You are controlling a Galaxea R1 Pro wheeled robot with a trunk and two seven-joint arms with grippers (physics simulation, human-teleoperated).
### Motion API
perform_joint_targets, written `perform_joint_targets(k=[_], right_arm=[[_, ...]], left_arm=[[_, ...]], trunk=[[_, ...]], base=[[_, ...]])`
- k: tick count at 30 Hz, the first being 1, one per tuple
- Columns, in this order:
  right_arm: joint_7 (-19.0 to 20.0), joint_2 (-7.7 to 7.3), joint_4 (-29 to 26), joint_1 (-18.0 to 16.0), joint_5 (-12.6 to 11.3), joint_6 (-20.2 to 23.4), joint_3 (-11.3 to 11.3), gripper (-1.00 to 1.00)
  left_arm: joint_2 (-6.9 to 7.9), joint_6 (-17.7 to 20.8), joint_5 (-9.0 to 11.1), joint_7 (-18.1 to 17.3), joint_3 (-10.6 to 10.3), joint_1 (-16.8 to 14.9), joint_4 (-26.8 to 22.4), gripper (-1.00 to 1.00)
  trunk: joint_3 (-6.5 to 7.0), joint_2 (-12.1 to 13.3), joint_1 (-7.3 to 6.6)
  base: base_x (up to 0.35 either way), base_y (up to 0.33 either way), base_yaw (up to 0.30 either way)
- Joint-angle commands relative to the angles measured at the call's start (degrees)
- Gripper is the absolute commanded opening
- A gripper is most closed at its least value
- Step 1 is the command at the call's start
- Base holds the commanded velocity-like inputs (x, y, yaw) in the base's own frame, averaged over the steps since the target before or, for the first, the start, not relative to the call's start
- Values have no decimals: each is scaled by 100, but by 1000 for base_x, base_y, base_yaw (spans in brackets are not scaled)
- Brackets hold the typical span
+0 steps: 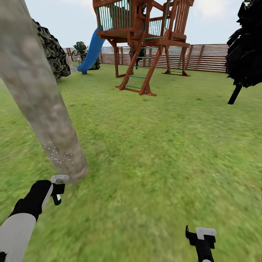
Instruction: In the garden, pick up the pesticide atomizer on the floor and spray pesticide onto both trees until each tree trunk is fully covered.
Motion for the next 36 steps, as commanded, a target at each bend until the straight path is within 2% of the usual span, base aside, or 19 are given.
perform_joint_targets(k=[1, 9, 15, 33, 36], right_arm=[[0, 3, 0, 0, 0, 0, 1, 100], [0, 7, 8, 0, 6, 0, 8, 100], [0, 7, 9, 0, 9, 0, 8, 100], [0, 7, 10, 0, 9, 0, 9, 100], [0, 7, 9, 0, 9, 0, 8, 100]], left_arm=[[0, 0, -2, 0, 2, 0, 0, -100], [-17, -3, -6, 12, 0, 0, 0, -100], [-119, -9, -11, 61, -11, 0, -7, -100], [-141, -3, -13, 3, -36, 0, -92, -100], [-123, 92, -16, -4, -36, -15, -417, -100]], trunk=[[0, 0, 0], [0, 0, 0], [0, 0, 0], [0, 0, 0], [0, 0, 0]], base=[[150, -244, 0], [149, -244, 11], [149, -245, 270], [127, -251, 277], [2, -275, 277]])
